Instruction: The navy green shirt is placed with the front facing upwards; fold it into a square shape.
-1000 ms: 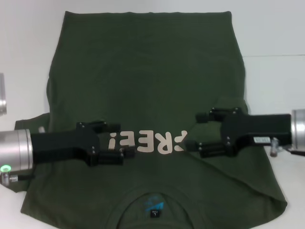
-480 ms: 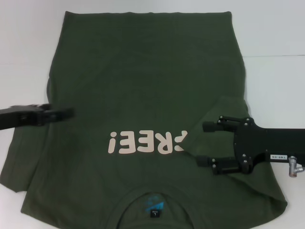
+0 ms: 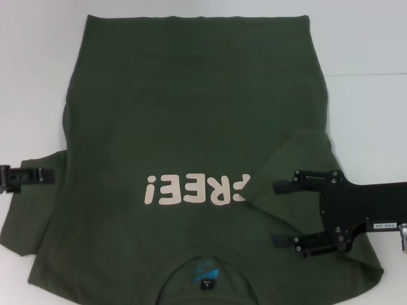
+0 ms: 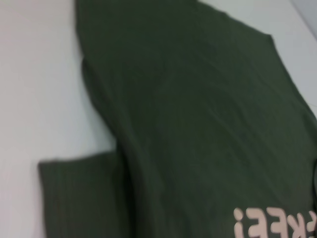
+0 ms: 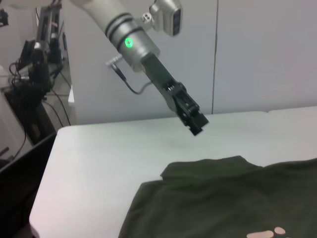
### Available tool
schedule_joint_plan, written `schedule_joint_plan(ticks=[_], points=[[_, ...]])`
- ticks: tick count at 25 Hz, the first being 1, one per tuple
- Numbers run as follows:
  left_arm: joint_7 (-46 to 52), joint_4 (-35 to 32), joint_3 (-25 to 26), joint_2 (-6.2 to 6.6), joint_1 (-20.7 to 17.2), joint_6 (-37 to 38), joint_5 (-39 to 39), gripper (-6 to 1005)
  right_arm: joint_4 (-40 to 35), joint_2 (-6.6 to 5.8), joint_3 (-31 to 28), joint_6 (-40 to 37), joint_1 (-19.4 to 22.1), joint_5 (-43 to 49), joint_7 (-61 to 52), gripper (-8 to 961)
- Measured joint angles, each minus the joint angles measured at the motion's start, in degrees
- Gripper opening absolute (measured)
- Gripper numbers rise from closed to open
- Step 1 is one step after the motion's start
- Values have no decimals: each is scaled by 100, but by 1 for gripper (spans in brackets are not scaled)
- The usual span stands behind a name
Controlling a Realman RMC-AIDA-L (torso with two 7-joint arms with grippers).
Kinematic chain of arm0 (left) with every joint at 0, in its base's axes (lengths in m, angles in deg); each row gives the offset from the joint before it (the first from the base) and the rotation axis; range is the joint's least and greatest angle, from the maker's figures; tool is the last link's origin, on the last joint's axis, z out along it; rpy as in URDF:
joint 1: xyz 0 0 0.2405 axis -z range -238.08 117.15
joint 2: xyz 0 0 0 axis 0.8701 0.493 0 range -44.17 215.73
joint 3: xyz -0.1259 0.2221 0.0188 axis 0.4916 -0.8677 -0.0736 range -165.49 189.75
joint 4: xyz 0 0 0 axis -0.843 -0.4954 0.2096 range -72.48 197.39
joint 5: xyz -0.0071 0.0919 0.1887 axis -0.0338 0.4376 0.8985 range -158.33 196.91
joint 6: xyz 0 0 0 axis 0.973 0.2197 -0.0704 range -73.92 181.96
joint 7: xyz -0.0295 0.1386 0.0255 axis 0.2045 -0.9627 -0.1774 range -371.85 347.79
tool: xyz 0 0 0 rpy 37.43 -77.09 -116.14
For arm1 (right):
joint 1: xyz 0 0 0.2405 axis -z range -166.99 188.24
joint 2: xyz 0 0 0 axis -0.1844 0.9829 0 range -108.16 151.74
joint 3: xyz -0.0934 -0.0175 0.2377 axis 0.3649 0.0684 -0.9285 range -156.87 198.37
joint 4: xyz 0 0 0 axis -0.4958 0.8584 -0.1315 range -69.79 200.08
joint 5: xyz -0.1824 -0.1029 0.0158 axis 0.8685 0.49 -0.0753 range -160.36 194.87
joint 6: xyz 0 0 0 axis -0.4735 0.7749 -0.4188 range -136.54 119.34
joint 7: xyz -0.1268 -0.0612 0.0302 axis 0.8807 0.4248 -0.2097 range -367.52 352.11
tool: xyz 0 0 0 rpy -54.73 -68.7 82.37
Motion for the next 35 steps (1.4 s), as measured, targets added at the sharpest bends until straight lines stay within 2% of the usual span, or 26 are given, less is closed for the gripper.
schedule_joint_plan(ticks=[5,12,24,35], points=[[935,-325,-101,-38,-25,171,641,871,-24,-3,0,43,17,84,72,907],[1501,-311,-134,-56,-7,116,1243,869,81,61,50,273,-1,128,244,907],[1585,190,-520,-114,28,-267,1594,867,231,70,43,364,-90,91,289,907],[1602,398,-541,-80,73,-597,1705,864,365,80,54,371,-113,83,294,906]])
